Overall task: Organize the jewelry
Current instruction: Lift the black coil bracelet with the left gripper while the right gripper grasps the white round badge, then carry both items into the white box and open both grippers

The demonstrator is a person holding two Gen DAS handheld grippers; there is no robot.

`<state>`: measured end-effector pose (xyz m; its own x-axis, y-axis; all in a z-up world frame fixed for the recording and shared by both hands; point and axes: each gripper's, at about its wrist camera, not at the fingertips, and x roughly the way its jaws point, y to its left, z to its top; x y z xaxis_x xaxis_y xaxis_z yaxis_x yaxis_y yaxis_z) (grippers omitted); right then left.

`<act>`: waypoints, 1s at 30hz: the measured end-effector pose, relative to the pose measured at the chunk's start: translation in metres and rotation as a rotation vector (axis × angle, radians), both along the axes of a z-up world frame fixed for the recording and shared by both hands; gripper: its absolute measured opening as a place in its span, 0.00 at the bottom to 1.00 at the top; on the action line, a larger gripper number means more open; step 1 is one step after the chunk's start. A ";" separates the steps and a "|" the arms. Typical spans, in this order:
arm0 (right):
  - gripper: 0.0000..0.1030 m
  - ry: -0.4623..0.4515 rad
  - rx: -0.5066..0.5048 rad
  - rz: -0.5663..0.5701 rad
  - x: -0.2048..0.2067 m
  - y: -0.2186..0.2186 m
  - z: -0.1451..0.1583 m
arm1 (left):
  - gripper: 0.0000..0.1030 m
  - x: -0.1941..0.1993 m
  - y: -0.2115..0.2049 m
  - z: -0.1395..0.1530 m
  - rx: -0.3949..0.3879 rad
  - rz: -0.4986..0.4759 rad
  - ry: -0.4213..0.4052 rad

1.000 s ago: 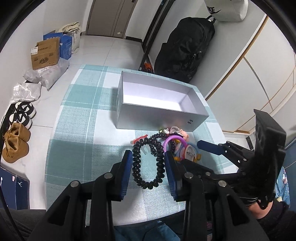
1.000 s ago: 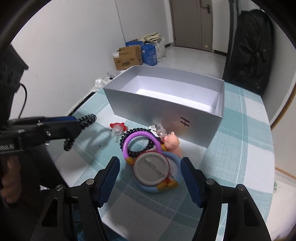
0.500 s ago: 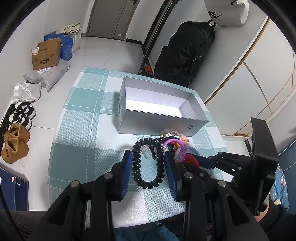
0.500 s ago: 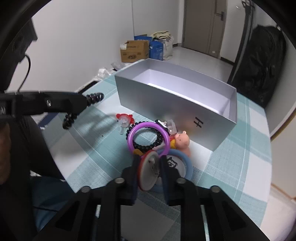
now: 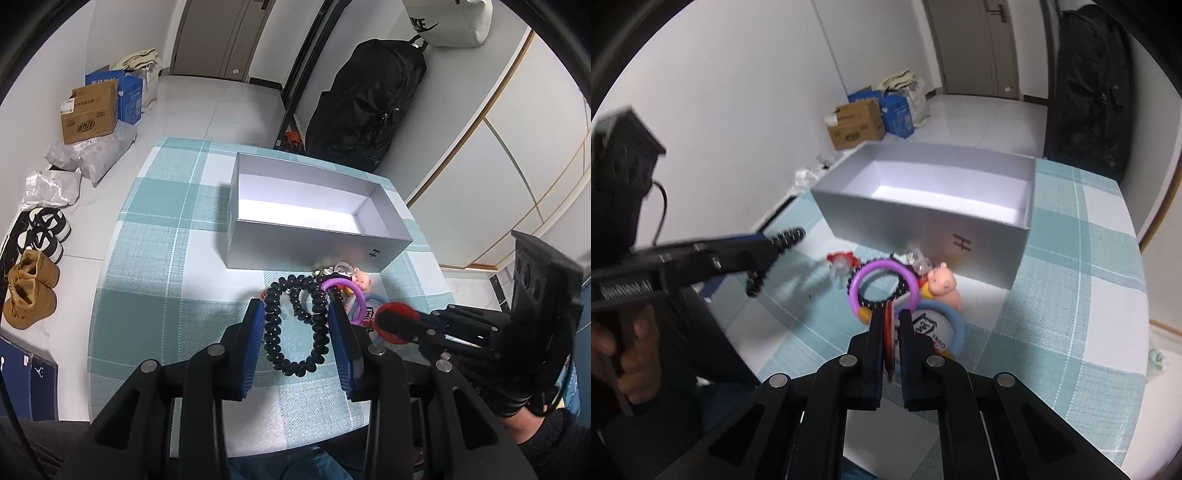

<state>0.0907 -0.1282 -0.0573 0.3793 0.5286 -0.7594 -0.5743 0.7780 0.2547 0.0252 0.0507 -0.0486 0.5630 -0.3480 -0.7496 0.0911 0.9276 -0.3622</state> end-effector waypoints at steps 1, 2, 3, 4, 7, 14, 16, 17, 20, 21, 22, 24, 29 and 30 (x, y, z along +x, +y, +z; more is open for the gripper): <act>0.06 0.003 0.028 -0.014 0.002 -0.004 0.003 | 0.29 0.001 -0.001 0.001 -0.003 -0.002 -0.002; 0.06 0.003 0.054 -0.025 0.003 -0.007 0.007 | 0.29 0.002 -0.002 0.001 -0.006 -0.002 -0.005; 0.06 0.001 0.075 -0.035 0.005 -0.011 0.011 | 0.29 0.003 -0.003 0.002 -0.008 -0.002 -0.008; 0.06 -0.001 0.090 -0.044 0.006 -0.013 0.015 | 0.29 0.004 -0.004 0.004 -0.011 0.000 -0.012; 0.06 -0.015 0.128 -0.051 0.011 -0.016 0.029 | 0.29 0.011 -0.006 0.010 -0.013 0.004 -0.028; 0.06 -0.033 0.165 -0.056 0.036 -0.018 0.053 | 0.29 0.040 -0.019 0.025 0.022 -0.011 -0.048; 0.06 -0.037 0.183 -0.054 0.046 -0.017 0.059 | 0.29 0.049 -0.023 0.027 0.035 -0.021 -0.049; 0.06 -0.041 0.184 -0.056 0.051 -0.016 0.061 | 0.29 0.054 -0.025 0.027 0.042 -0.027 -0.048; 0.06 -0.031 0.199 -0.056 0.068 -0.014 0.063 | 0.29 0.069 -0.028 0.025 0.045 -0.038 -0.039; 0.06 -0.025 0.201 -0.056 0.074 -0.013 0.062 | 0.29 0.073 -0.029 0.023 0.044 -0.042 -0.035; 0.06 -0.021 0.203 -0.055 0.077 -0.013 0.061 | 0.29 0.077 -0.029 0.022 0.046 -0.044 -0.032; 0.06 -0.003 0.208 -0.054 0.089 -0.011 0.057 | 0.29 0.084 -0.031 0.020 0.051 -0.050 -0.028; 0.06 0.046 0.197 -0.045 0.113 -0.003 0.042 | 0.29 0.099 -0.029 0.009 0.042 -0.058 0.011; 0.06 0.053 0.193 -0.043 0.117 -0.002 0.039 | 0.29 0.101 -0.029 0.007 0.039 -0.063 0.020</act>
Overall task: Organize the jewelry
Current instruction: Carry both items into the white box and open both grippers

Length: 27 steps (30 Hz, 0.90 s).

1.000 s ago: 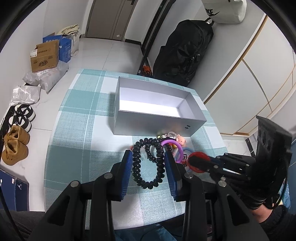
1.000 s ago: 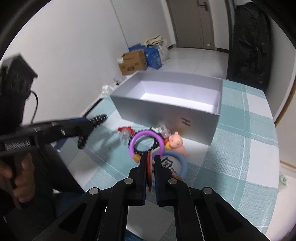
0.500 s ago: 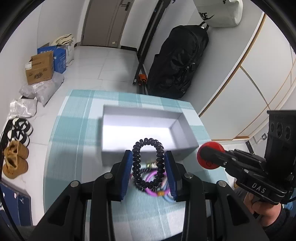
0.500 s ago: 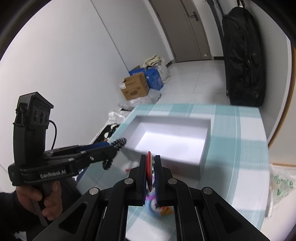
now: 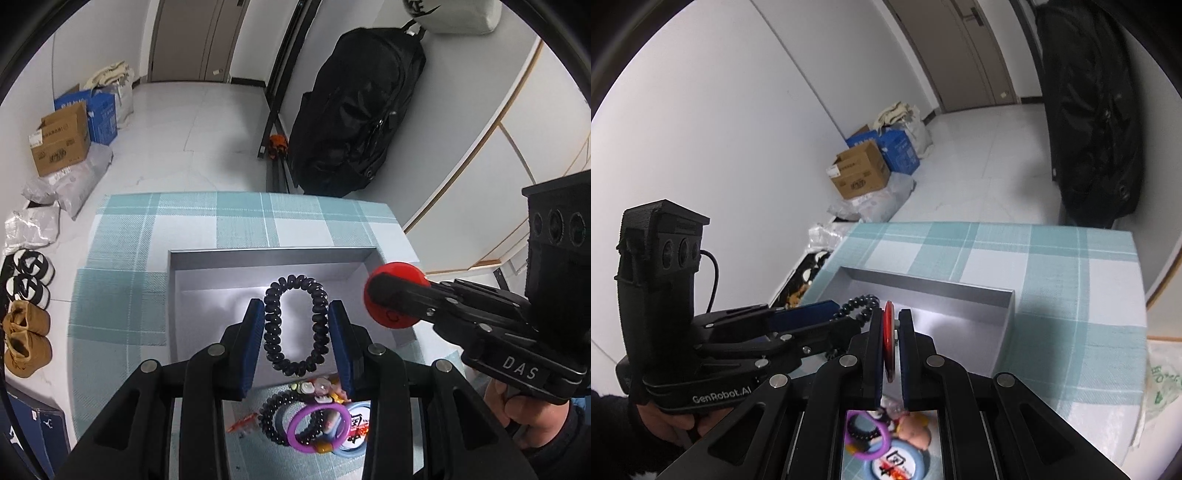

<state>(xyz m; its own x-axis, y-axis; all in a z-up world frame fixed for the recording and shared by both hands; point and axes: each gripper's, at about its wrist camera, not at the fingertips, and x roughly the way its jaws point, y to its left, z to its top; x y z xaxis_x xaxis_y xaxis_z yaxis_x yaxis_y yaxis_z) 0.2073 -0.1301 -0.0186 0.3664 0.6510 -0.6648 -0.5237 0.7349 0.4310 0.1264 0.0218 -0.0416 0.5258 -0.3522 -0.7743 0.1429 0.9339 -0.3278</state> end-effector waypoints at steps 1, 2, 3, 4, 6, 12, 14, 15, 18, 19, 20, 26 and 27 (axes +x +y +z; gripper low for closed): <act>0.06 0.007 -0.006 0.000 0.003 0.002 -0.003 | 0.29 0.002 0.000 -0.002 0.001 -0.002 0.006; 0.06 0.021 -0.007 0.003 0.007 0.004 -0.007 | 0.29 0.004 -0.001 -0.003 0.004 -0.002 0.012; 0.06 0.030 -0.007 0.006 0.009 0.005 -0.010 | 0.29 0.006 -0.001 -0.005 0.004 -0.004 0.018; 0.06 0.037 -0.011 0.004 0.011 0.006 -0.013 | 0.29 0.008 -0.002 -0.006 0.001 -0.006 0.024; 0.06 0.059 -0.017 0.015 0.016 0.008 -0.020 | 0.29 0.012 -0.002 -0.010 0.003 -0.005 0.034; 0.06 0.069 -0.027 0.022 0.023 0.012 -0.029 | 0.29 0.021 -0.004 -0.014 -0.001 -0.014 0.042; 0.08 0.054 -0.034 0.023 0.023 0.013 -0.029 | 0.34 0.022 -0.003 -0.013 0.012 -0.004 0.021; 0.10 0.042 -0.039 0.024 0.023 0.014 -0.028 | 0.37 0.023 -0.002 -0.013 0.007 -0.001 0.017; 0.18 0.000 -0.059 -0.002 0.020 0.011 -0.023 | 0.44 0.026 0.003 -0.014 -0.048 0.002 0.025; 0.22 -0.003 -0.058 -0.006 0.020 0.010 -0.022 | 0.47 0.026 0.004 -0.014 -0.063 0.002 0.023; 0.27 -0.006 -0.057 -0.020 0.021 0.007 -0.021 | 0.51 0.025 0.007 -0.014 -0.078 0.006 0.017; 0.59 -0.060 -0.015 -0.086 0.010 -0.017 -0.004 | 0.57 0.018 0.011 -0.003 -0.101 0.012 -0.033; 0.62 -0.071 -0.016 -0.095 0.008 -0.020 -0.001 | 0.57 0.014 0.010 0.000 -0.089 0.016 -0.046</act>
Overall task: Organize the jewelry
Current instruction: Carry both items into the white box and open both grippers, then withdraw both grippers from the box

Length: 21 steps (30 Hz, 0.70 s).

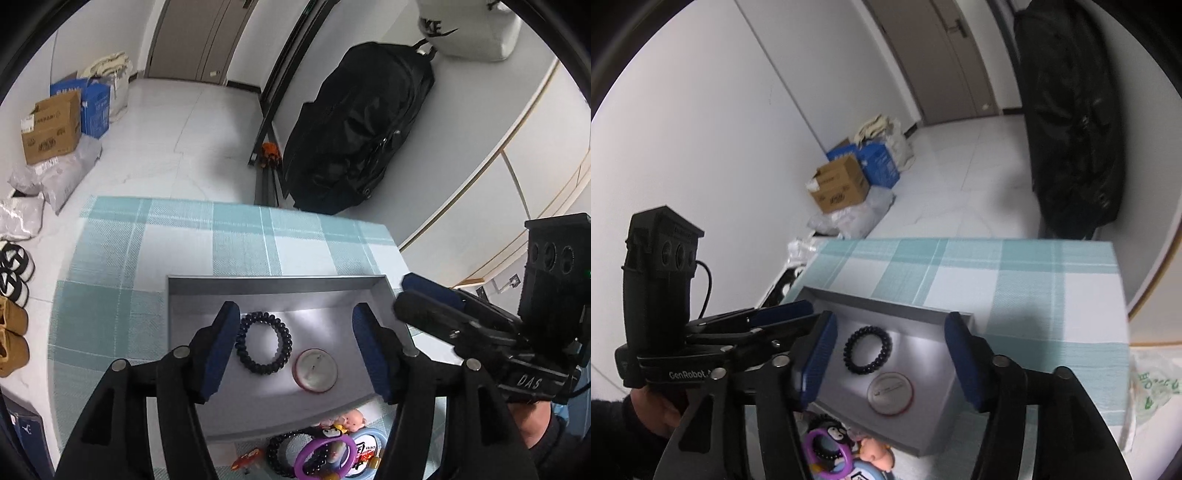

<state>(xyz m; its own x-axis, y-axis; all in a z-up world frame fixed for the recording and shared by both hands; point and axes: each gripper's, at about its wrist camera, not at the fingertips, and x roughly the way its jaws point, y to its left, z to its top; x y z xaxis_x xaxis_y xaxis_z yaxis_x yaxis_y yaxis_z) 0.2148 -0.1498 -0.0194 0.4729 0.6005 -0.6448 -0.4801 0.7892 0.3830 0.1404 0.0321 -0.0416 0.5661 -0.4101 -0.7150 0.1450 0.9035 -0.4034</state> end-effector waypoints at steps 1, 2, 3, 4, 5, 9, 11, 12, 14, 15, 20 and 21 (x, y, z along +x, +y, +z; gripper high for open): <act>0.62 -0.009 -0.002 -0.008 -0.002 -0.002 0.002 | 0.58 -0.001 0.000 0.001 0.011 0.005 -0.004; 0.63 -0.019 -0.003 -0.013 -0.004 -0.004 0.004 | 0.58 -0.005 -0.002 0.003 0.032 0.015 -0.011; 0.65 -0.031 -0.004 -0.017 -0.008 -0.006 0.008 | 0.58 -0.008 -0.002 0.005 0.042 0.019 -0.018; 0.66 -0.038 -0.006 -0.020 -0.010 -0.007 0.010 | 0.58 -0.010 -0.002 0.006 0.050 0.024 -0.021; 0.68 -0.050 -0.010 -0.028 -0.015 -0.008 0.013 | 0.58 -0.013 -0.003 0.007 0.069 0.033 -0.026; 0.77 -0.090 -0.024 -0.049 -0.032 -0.013 0.020 | 0.58 -0.025 -0.006 0.009 0.133 0.083 -0.021; 0.78 -0.104 -0.029 -0.054 -0.041 -0.015 0.022 | 0.58 -0.034 -0.007 0.012 0.174 0.100 -0.038; 0.79 -0.108 -0.033 -0.055 -0.043 -0.015 0.022 | 0.58 -0.040 -0.008 0.016 0.186 0.112 -0.062; 0.81 -0.119 -0.045 -0.064 -0.052 -0.016 0.023 | 0.58 -0.049 -0.006 0.020 0.197 0.126 -0.083; 0.82 -0.123 -0.047 -0.064 -0.057 -0.018 0.024 | 0.59 -0.053 -0.006 0.022 0.198 0.134 -0.092; 0.90 -0.148 -0.074 -0.064 -0.077 -0.019 0.025 | 0.59 -0.072 -0.001 0.024 0.202 0.152 -0.107; 0.93 -0.153 -0.083 -0.062 -0.081 -0.019 0.026 | 0.59 -0.075 -0.001 0.024 0.207 0.159 -0.104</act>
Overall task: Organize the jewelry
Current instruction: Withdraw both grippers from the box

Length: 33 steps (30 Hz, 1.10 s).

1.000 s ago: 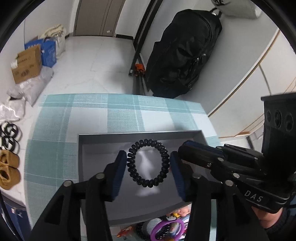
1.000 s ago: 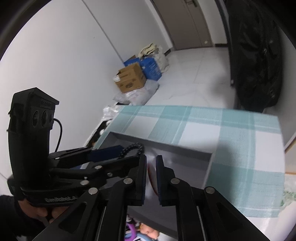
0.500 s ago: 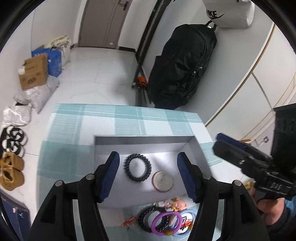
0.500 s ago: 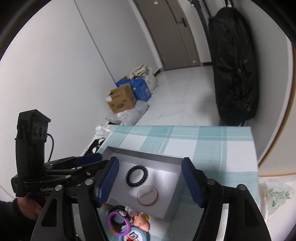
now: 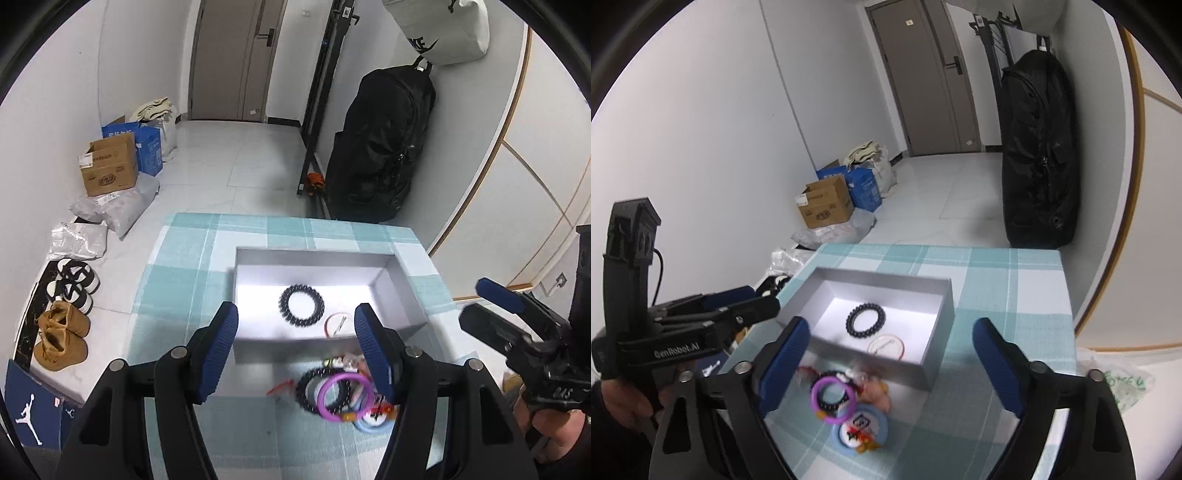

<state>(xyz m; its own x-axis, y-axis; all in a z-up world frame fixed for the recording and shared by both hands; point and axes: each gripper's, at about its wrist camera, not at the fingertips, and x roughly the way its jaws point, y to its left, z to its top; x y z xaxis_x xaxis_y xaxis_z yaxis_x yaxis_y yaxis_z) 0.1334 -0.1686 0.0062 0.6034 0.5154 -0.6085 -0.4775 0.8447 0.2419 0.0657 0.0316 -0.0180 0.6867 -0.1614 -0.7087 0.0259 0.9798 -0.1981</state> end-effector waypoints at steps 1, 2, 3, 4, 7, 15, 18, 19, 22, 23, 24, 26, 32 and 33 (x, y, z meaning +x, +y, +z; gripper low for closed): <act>0.93 -0.007 -0.009 0.002 -0.005 0.000 0.000 | 0.60 -0.002 -0.001 -0.001 0.001 0.000 0.003; 0.93 -0.013 -0.015 0.003 -0.009 -0.001 0.000 | 0.60 -0.004 -0.003 -0.002 0.001 -0.005 0.009; 0.95 -0.018 -0.023 0.005 -0.014 -0.001 0.000 | 0.62 -0.006 -0.004 -0.004 0.007 -0.004 0.014; 0.95 -0.019 -0.029 0.006 -0.017 -0.002 -0.001 | 0.67 -0.009 -0.005 -0.005 0.011 -0.001 0.015; 0.96 -0.017 -0.038 0.003 -0.026 -0.002 -0.005 | 0.69 -0.015 -0.008 -0.007 0.020 0.001 0.016; 0.97 -0.003 -0.077 0.007 -0.043 -0.003 -0.014 | 0.69 -0.032 -0.004 -0.019 0.009 0.024 0.035; 0.97 0.009 -0.089 0.013 -0.047 -0.002 -0.019 | 0.69 -0.036 0.003 -0.028 -0.009 0.052 0.056; 0.97 0.017 -0.096 0.018 -0.048 -0.001 -0.022 | 0.69 -0.037 0.004 -0.030 -0.016 0.057 0.064; 0.97 0.046 -0.116 0.031 -0.051 0.002 -0.030 | 0.69 -0.040 0.006 -0.036 -0.033 0.060 0.083; 0.97 0.057 -0.124 0.039 -0.052 0.003 -0.033 | 0.69 -0.042 0.006 -0.036 -0.031 0.054 0.082; 0.97 0.067 -0.133 0.047 -0.053 0.005 -0.036 | 0.69 -0.044 0.005 -0.036 -0.029 0.047 0.082; 0.97 0.082 -0.151 0.064 -0.053 0.010 -0.041 | 0.69 -0.045 0.004 -0.036 -0.028 0.035 0.084; 0.96 0.102 -0.250 0.114 -0.055 0.030 -0.059 | 0.69 -0.048 0.010 -0.043 -0.048 0.028 0.125; 0.95 0.102 -0.275 0.119 -0.055 0.034 -0.064 | 0.69 -0.048 0.011 -0.044 -0.049 0.029 0.127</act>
<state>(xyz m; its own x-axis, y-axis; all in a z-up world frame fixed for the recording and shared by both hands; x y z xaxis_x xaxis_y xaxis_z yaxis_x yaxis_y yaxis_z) 0.0779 -0.1348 -0.0573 0.4770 0.3864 -0.7894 -0.5622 0.8245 0.0639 0.0177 0.0422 -0.0616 0.5967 -0.1793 -0.7822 -0.0312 0.9688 -0.2458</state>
